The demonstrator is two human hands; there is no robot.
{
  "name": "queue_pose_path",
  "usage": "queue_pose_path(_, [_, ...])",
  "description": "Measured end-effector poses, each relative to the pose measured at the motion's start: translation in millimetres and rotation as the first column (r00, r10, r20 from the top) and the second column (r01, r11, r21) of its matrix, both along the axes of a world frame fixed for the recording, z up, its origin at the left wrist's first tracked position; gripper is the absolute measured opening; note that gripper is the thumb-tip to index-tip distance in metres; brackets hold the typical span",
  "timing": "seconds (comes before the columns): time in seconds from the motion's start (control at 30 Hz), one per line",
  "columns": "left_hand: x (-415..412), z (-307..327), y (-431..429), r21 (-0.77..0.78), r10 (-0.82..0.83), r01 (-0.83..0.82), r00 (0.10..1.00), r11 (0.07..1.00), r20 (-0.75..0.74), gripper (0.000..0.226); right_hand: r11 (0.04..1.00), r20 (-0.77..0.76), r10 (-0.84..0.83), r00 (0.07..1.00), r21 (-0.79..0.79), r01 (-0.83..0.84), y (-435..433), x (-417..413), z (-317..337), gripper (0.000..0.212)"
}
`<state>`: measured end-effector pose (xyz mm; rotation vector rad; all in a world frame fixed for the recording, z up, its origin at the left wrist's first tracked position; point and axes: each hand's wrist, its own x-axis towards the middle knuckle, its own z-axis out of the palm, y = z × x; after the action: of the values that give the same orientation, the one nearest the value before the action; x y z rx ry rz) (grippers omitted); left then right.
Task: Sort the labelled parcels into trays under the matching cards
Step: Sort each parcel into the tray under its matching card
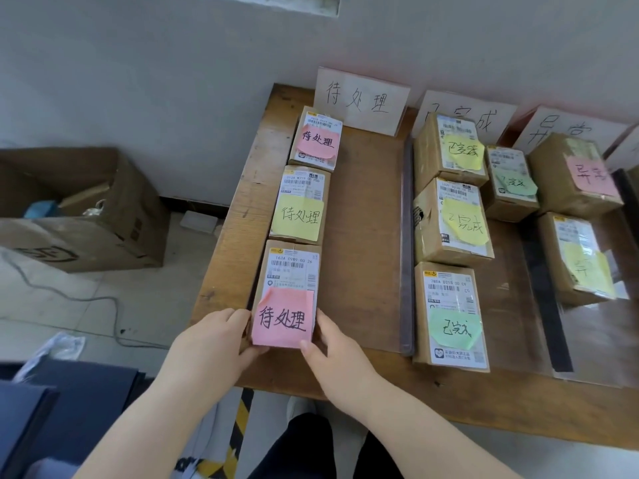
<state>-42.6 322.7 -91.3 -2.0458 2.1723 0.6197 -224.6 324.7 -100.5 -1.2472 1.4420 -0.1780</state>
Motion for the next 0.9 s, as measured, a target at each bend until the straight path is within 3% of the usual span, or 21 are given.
queue_pose_path(0.3, [-4,2,-4,-0.029,0.032,-0.031,0.999,0.999,0.038,0.053,0.980,-0.125,0.133,0.983,-0.134,-0.149,-5,0,3,0.063])
queue_pose_path(0.4, [-5,8,-3,-0.055,-0.002,0.006,0.997,0.998,0.078,0.072,0.928,-0.234,0.222,0.947,-0.247,-0.279,-6,-5,11,0.064])
queue_pose_path(0.53, [-18,26,-8,-0.117,-0.114,0.130,0.984,0.985,0.140,0.075,0.840,-0.352,0.279,0.893,-0.361,-0.405,-9,-20,27,0.064])
queue_pose_path(0.73, [-65,60,-18,-0.150,-0.212,0.240,0.961,0.959,0.180,0.077,0.772,-0.405,0.183,0.896,-0.505,-0.386,-6,-64,58,0.061])
queue_pose_path(0.9, [-132,82,-12,-0.276,-0.295,0.317,0.948,0.907,0.120,0.069,0.759,-0.416,0.052,0.908,-0.575,-0.307,16,-126,77,0.061])
